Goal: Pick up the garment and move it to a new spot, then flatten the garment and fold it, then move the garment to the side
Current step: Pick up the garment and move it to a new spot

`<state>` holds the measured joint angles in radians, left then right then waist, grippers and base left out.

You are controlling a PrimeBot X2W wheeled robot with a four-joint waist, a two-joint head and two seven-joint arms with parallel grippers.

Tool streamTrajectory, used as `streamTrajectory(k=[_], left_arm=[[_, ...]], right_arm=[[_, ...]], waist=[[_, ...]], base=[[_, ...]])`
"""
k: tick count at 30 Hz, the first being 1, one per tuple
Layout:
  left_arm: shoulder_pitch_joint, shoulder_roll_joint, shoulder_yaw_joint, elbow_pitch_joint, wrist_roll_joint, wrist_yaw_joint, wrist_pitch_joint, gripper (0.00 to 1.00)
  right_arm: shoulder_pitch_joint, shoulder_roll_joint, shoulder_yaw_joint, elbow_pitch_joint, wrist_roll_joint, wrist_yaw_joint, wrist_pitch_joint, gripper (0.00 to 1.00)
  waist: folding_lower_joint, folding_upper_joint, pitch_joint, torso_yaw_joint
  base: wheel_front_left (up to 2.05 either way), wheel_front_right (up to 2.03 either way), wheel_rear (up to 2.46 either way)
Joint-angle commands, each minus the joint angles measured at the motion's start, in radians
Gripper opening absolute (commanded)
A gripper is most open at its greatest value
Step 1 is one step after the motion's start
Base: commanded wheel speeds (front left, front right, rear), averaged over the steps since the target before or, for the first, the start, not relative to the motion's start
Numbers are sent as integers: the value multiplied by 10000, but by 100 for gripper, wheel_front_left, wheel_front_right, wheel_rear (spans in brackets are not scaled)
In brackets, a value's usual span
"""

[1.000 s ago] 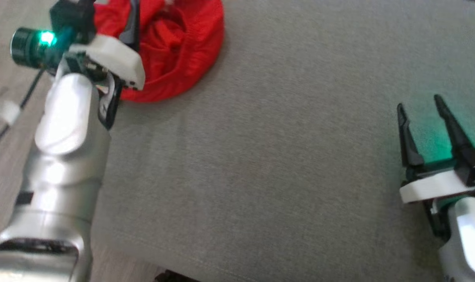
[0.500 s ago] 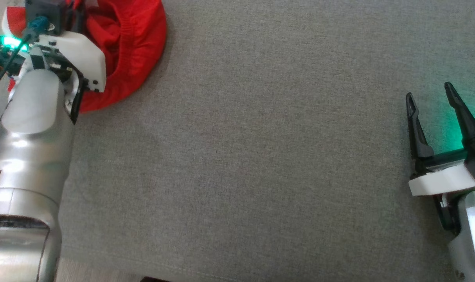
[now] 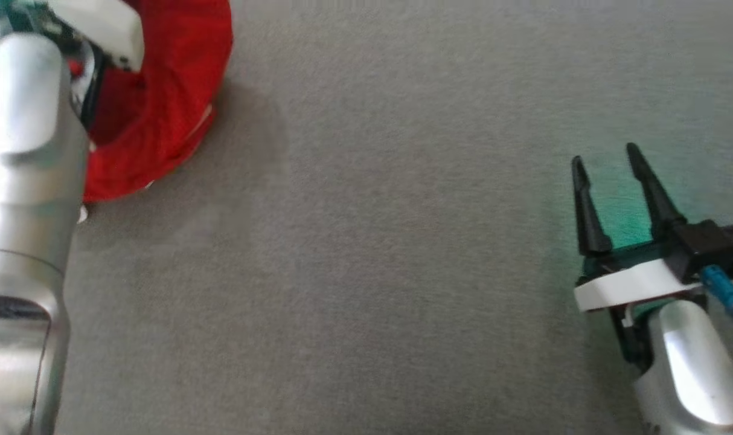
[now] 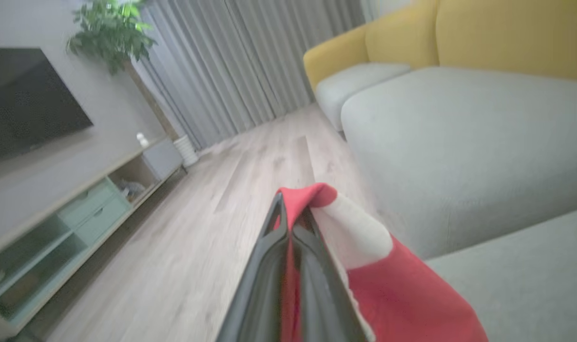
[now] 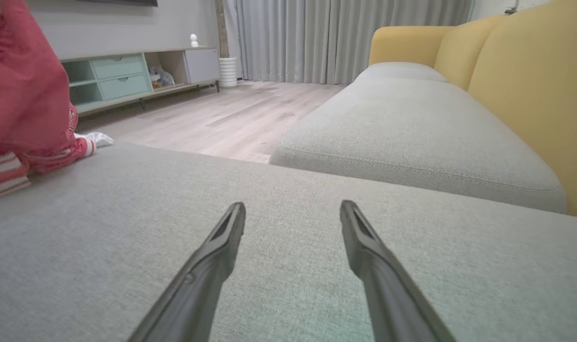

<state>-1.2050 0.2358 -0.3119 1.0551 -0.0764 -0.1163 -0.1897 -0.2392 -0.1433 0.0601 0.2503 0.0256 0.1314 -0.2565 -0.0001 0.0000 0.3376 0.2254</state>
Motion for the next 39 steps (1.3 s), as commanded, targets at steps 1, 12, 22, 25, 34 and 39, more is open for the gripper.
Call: streamTrajectory(k=[1,12,22,25,34,39], left_arm=[[-723,532,-2,-610,48,-65,-93,0],[-1472,675,-1854,-3586,-1577,-141,1291,0],[-1444,-72,-1650,-4508,-2927,-31,1714,0],[-710,-507,-1631,-4343,-3421,-20,1850,0],[3600,-225,-1740,-3924,-3809,538,543,0],[5416,-317,-1359,-3841,-4011,1063,-564,100]], right_arm=[[-131,247,229,-254,55,-7,-53,100],[153,919,656,-390,574,-7,-53,100],[121,929,1237,-648,1699,-7,-53,100],[31,929,1233,-719,1921,-7,-53,100],[-213,930,999,-876,2271,-7,-53,100],[-57,930,727,-777,2305,-7,-53,100]], waist=[[1,0,-740,-754],[1,0,-1792,-3562],[1,0,-1543,-5421],[1,0,-1335,-5630],[1,0,-636,-5476],[1,0,-698,-4854]], base=[[0,0,0],[0,0,0],[0,0,0],[0,0,0],[0,0,0],[0,0,0]])
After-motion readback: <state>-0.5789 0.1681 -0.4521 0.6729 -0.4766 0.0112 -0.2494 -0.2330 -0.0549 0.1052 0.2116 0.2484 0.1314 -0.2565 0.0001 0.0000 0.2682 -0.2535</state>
